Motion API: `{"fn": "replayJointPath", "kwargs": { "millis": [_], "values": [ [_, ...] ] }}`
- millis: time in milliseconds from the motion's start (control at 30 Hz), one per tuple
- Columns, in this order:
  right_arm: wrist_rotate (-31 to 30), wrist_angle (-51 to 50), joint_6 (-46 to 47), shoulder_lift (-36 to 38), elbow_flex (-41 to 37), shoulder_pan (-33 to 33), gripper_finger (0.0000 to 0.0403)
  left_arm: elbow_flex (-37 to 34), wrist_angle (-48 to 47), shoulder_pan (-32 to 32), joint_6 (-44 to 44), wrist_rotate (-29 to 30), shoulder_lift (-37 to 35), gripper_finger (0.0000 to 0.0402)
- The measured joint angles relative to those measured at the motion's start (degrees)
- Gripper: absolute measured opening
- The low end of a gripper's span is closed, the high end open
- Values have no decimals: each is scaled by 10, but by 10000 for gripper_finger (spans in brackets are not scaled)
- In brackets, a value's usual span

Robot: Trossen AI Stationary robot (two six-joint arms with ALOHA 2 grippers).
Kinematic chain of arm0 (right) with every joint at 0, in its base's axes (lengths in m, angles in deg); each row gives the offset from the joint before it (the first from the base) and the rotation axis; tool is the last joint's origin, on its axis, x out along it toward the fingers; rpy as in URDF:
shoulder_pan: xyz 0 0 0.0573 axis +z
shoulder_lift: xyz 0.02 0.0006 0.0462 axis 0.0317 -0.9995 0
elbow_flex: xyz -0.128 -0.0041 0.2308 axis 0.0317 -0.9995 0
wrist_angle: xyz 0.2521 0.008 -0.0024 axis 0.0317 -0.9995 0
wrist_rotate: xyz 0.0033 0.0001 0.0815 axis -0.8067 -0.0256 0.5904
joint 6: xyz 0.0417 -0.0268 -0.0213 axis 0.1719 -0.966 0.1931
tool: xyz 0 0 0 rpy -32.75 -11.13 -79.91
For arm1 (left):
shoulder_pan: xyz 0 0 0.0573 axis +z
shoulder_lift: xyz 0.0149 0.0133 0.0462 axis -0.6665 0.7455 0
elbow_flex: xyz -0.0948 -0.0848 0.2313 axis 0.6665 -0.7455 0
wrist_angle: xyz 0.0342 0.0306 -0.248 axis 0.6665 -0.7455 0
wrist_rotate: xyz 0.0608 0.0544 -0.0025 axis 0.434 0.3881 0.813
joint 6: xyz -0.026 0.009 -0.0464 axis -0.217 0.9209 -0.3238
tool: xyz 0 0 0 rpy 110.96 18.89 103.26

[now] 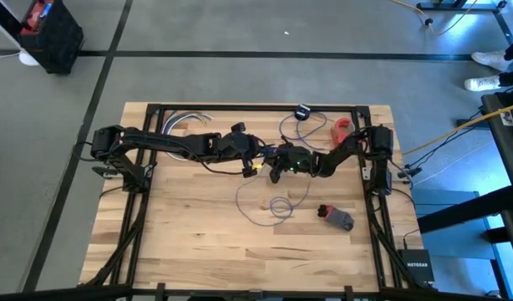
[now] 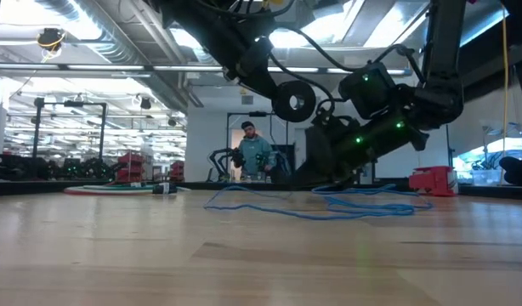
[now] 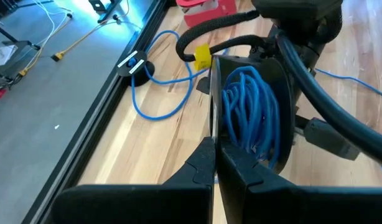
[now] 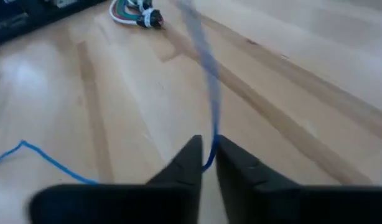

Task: Coil cords
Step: Coil the blue wire onto the spool

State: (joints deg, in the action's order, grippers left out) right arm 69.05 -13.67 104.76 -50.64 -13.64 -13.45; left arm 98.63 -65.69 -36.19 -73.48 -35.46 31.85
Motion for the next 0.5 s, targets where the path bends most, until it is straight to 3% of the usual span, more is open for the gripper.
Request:
{"fn": "replayJointPath", "kwargs": {
  "millis": [67, 300, 500],
  "values": [
    [-8, -2, -18, 0, 0, 0, 13, 0, 0, 0, 0, 0, 0, 0],
    [-59, -7, -74, 6, -9, 0, 8, 0, -14, 0, -1, 0, 0, 0],
    [-110, -8, -91, 89, -73, -1, 8, 0, -46, 0, -1, 0, 0, 0]
  ]
}}
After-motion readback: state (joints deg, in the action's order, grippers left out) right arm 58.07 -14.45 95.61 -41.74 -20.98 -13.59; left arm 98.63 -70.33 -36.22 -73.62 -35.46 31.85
